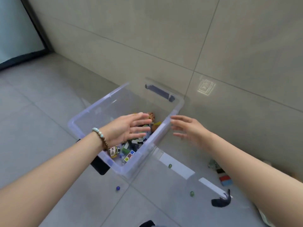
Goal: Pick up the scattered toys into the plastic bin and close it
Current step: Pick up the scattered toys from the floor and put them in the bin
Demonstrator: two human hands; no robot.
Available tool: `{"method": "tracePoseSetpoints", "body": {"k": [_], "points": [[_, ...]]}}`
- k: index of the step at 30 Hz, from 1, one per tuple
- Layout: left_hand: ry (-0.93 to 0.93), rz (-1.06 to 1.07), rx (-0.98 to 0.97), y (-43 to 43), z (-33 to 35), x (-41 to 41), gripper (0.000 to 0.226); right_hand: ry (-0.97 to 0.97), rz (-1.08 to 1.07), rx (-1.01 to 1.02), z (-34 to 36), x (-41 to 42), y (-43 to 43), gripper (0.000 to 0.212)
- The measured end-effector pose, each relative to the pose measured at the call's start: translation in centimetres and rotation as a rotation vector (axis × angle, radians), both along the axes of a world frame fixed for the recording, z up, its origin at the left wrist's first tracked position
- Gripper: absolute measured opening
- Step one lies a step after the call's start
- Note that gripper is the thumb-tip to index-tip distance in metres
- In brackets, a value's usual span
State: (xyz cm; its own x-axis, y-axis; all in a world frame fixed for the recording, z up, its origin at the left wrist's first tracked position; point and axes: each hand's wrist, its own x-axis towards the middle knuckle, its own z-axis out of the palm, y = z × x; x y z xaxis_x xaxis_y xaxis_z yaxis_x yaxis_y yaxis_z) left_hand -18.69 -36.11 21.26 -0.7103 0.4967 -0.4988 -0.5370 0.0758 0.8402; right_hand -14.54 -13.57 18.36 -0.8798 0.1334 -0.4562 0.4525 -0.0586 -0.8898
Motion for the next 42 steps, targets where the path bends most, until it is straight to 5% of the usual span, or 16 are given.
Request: {"method": "tracePoseSetpoints", "body": {"k": [6, 10, 12, 14, 17, 23, 29, 32, 38, 42], "points": [[-0.217, -0.425, -0.296, -5.8, -5.8, 8.1, 0.036, -0.288, 0.065, -0.079, -6.7, 8.5, 1.9, 0.022], [-0.289, -0.116, -0.443, -13.8, -12.6, 11.8, 0.042, -0.405, 0.08, -0.138, -11.4, 12.1, -0.5, 0.031], [-0.183, 0.141, -0.568, -16.3, -15.8, 13.2, 0.034, -0.407, 0.039, -0.151, -13.4, 12.8, -2.4, 0.032], [-0.092, 0.272, -0.665, -17.5, -18.7, 14.3, 0.049, -0.397, 0.02, -0.153, -15.0, 13.0, -4.2, 0.03], [-0.058, 0.289, -0.686, -17.5, -22.5, 15.2, 0.06, -0.383, 0.024, -0.179, -16.6, 12.9, -6.4, 0.033], [-0.007, 0.469, -0.674, -16.5, -25.9, 14.5, 0.031, -0.444, 0.051, -0.196, -19.0, 13.4, -7.0, 0.03], [0.065, 0.376, -0.748, -16.1, -26.7, 14.0, 0.017, -0.445, -0.104, -0.214, -19.4, 13.6, -5.1, 0.026], [0.058, 0.283, -0.703, -14.3, -26.4, 13.8, 0.013, -0.411, -0.222, -0.18, -19.4, 14.4, -3.8, 0.024], [-0.274, 0.365, -0.285, -7.6, -24.8, 14.7, 0.017, -0.356, -0.3, 0.189, -20.4, 17.6, -2.3, 0.028], [-0.403, 0.398, -0.09, -4.5, -24.4, 15.0, 0.025, -0.32, -0.277, 0.178, -21.6, 18.3, -3.1, 0.04]]}}
